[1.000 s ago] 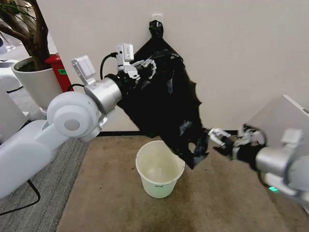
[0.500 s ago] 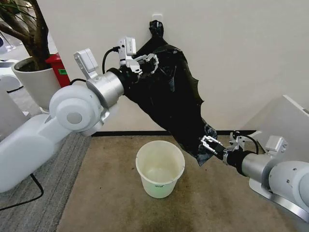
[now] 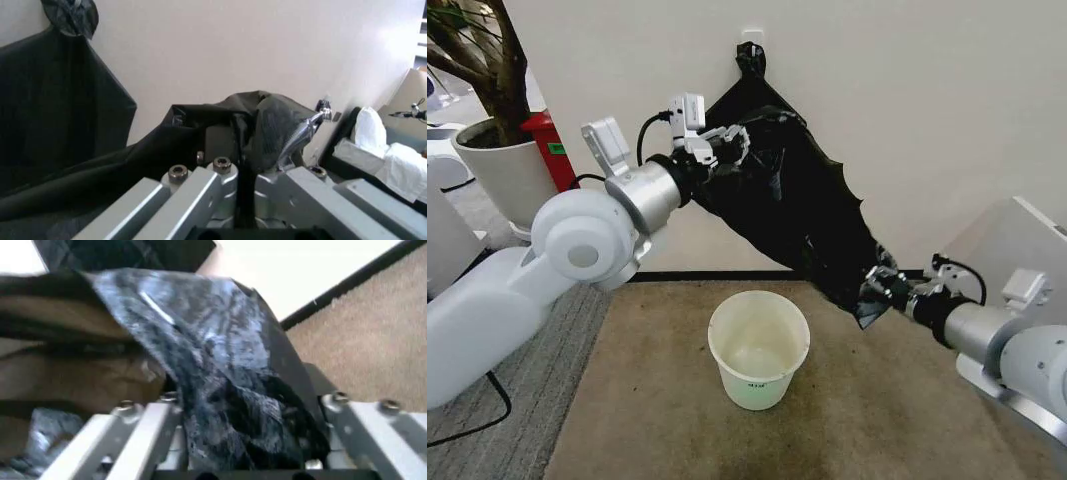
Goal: Place the garbage bag over the trash bin.
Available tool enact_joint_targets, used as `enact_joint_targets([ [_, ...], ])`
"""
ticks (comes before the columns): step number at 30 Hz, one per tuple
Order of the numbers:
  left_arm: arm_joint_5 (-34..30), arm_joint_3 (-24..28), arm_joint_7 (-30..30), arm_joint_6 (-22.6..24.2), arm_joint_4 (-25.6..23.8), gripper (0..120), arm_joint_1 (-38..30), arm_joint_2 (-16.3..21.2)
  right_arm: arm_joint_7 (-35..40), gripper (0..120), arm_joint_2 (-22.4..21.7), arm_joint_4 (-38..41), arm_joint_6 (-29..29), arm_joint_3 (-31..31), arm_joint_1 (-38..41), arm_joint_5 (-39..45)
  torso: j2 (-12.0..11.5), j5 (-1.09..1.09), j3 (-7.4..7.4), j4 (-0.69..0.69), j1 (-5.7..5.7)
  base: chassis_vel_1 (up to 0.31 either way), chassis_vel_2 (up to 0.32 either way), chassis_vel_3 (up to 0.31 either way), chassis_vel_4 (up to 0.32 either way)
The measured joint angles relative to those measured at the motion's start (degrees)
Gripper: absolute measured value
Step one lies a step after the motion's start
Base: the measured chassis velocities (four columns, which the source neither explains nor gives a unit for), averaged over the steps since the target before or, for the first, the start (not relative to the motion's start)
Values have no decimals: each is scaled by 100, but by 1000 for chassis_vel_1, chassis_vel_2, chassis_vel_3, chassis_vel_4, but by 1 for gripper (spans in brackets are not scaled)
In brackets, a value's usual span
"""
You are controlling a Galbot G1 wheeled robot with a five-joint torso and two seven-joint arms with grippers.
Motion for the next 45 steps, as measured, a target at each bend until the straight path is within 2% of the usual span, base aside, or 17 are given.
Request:
enact_joint_targets([
  [7,54,-23,2,0,-32,0,87,-28,-151,2,-39,0,92,-92,99,-253,0,1,0,-1,0,0,0,0,0],
  [15,174,-92,2,-2,-76,0,325,-29,-253,0,-199,0,140,56,209,-296,0,2,0,-1,0,0,0,0,0],
  [17,404,-190,11,-12,-326,0,945,66,-297,0,-788,1,141,952,505,557,0,0,0,-1,0,0,0,0,0],
  [20,467,-218,23,-15,-420,0,1135,106,-315,0,-962,2,130,1127,582,859,1,-2,0,-1,0,0,0,0,0],
  [23,558,-360,49,-21,-792,0,1740,231,-339,0,-1513,6,94,1398,1023,1810,0,1,0,-2,0,0,0,0,0],
  [24,559,-386,57,-20,-833,0,1808,250,-335,0,-1570,9,96,1379,1106,1886,0,1,0,-1,0,0,0,0,0],
  [26,545,-660,174,-20,-1119,0,2217,476,-322,0,-1898,-28,122,1057,1832,2361,0,0,0,0,0,0,0,0,0],
  [27,545,-660,174,-20,-1119,0,2217,476,-322,0,-1898,-28,122,1057,1832,2361,0,0,0,0,0,0,0,0,0],
  [30,512,-981,303,-39,-1357,0,2417,787,-332,0,-2085,-107,147,676,2543,2741,0,-2,0,1,0,0,0,0,0],
  [33,463,-1415,496,-182,-1648,0,2450,1261,-432,0,-2191,-238,188,12,3395,2967,0,1,0,1,0,0,0,0,0],
  [36,462,-1469,514,-223,-1707,0,2353,1356,-437,0,-2182,-279,227,-224,3676,3027,0,1,0,1,0,0,0,0,0],
  [40,506,-1496,407,-272,-1807,0,1950,1535,-417,0,-1977,-305,381,-982,4572,3253,0,0,0,-2,0,0,0,0,0],
  [43,495,-1498,297,-257,-1808,0,1978,1577,-404,0,-1876,-298,404,-1156,4692,3249,1,0,0,-2,0,0,0,0,0],
  [45,550,-1503,192,-218,-1806,0,2328,1601,-323,0,-1603,-288,414,-1525,4722,3089,1,-1,0,-1,0,0,0,0,0],
])
